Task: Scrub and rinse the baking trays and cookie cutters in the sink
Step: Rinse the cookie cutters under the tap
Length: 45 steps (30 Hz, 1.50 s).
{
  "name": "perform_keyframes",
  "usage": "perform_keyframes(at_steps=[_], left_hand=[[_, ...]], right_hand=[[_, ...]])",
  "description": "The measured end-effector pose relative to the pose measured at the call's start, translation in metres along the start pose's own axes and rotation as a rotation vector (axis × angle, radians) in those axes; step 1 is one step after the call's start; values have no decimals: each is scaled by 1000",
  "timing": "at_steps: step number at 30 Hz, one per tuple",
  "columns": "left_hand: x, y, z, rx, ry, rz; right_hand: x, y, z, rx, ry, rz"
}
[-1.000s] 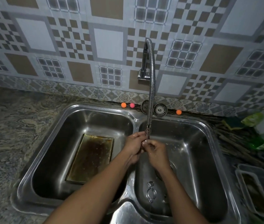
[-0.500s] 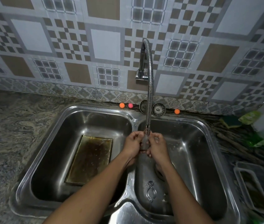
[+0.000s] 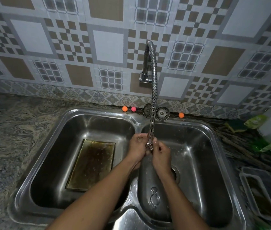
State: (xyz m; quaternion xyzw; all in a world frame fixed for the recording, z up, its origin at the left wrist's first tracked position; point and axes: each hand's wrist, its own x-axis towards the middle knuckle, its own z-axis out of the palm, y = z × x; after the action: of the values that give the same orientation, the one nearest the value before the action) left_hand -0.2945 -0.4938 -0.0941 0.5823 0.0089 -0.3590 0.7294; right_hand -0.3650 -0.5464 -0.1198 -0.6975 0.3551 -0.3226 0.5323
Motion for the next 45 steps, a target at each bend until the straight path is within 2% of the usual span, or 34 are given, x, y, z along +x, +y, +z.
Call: perform_keyframes(at_steps=[2,4,6,10,14,18,21,23,25,28,30,31,35,37,39,41,43,45], left_hand=[[5,-2,-2,-18,84,2],[6,-4,-4,-110,61,-13],[5,-6,-5,-49,31,45],[4,-8,-6,168,66,194],[1,-1,-6,321,-12,141],[4,3,-9,12,-67,-88],[11,6,-12,-214,-50,-143],[14,7,-7,-218,-5,-100],[14,7,1,37,31,15],[11,-5,6,424,-5,270],[6,-12,7,502,-21,408],[5,-15,6,504,1,450],[10,-21,10,395,131,433],[12,-19,11,449,239,446],[13,-15,10,451,314,399],[19,-17,6,388,312,302],[24,-19,1,346,309,267],[23,-17,2,285,299,299]], right_hand=[[0,1,-1,-1,2,-35],[-2,1,3,133,-48,123],[-1,-3,7,241,-37,261],[2,-6,9,-26,160,104],[7,-8,8,-193,143,-44],[5,-10,6,-254,97,-161],[-2,-6,8,-81,67,-169],[-13,-8,12,97,26,-39],[-20,-9,19,350,83,218],[-11,-22,26,949,112,696],[1,-24,23,1141,23,805],[6,-23,24,1153,-7,823],[19,-16,23,866,33,810],[23,-9,22,759,115,690],[26,1,18,492,171,510],[26,9,12,202,163,285],[31,20,8,54,168,170],[38,25,10,30,167,165]])
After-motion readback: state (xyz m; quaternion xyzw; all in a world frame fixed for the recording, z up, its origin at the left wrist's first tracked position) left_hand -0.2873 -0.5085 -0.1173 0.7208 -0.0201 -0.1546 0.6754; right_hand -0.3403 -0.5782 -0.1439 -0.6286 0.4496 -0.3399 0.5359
